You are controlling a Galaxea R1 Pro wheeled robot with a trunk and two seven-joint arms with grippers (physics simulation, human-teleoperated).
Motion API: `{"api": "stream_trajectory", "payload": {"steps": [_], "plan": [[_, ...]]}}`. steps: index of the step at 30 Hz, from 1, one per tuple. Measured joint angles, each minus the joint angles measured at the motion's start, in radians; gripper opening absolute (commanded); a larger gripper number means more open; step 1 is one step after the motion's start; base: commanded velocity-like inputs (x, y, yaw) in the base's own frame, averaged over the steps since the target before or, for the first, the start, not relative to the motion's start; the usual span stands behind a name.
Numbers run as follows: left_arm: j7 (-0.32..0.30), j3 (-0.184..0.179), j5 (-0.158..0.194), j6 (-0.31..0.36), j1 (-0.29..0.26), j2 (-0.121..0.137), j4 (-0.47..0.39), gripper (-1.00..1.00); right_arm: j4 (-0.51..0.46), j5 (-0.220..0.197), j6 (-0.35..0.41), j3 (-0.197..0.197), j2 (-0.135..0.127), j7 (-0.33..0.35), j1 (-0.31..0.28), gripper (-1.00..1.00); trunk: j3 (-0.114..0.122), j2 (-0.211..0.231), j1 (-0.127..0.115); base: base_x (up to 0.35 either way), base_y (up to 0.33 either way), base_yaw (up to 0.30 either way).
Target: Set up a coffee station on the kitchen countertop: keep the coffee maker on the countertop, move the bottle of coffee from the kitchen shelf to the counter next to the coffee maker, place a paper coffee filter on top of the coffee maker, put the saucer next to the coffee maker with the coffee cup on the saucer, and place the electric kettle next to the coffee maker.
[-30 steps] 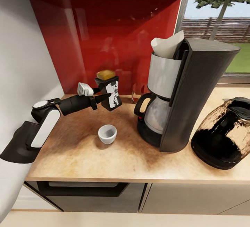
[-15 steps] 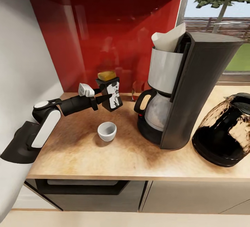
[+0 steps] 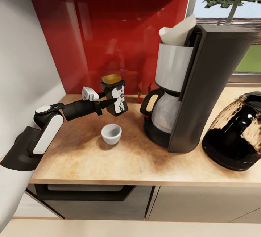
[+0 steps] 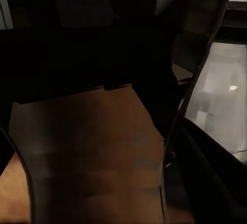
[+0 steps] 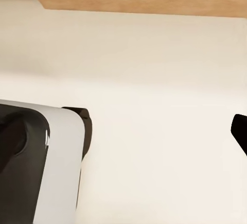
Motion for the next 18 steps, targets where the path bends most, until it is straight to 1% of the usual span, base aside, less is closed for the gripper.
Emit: {"api": "stream_trajectory", "payload": {"steps": [1, 9, 18], "plan": [[0.0, 0.0, 0.0, 0.0, 0.0, 0.0, 0.0, -1.0, 0.0, 0.0, 0.0, 0.0, 0.0, 0.0, 0.0, 1.0, -0.003, -0.007, 0.004, 0.0, 0.0, 0.0], [0.0, 0.0, 0.001, 0.0, 0.0, 0.0, 0.0, -1.0, -0.001, 0.0, 0.0, 0.0, 0.0, 0.001, 0.0, 1.0, -0.004, -0.007, 0.004, 0.0, 0.0, 0.0], [0.0, 0.0, 0.0, 0.001, 0.0, 0.0, 0.0, -1.0, -0.001, 0.0, 0.0, 0.0, 0.0, 0.002, 0.0, 1.0, -0.016, -0.007, 0.004, 0.021, 0.0, 0.0]]}}
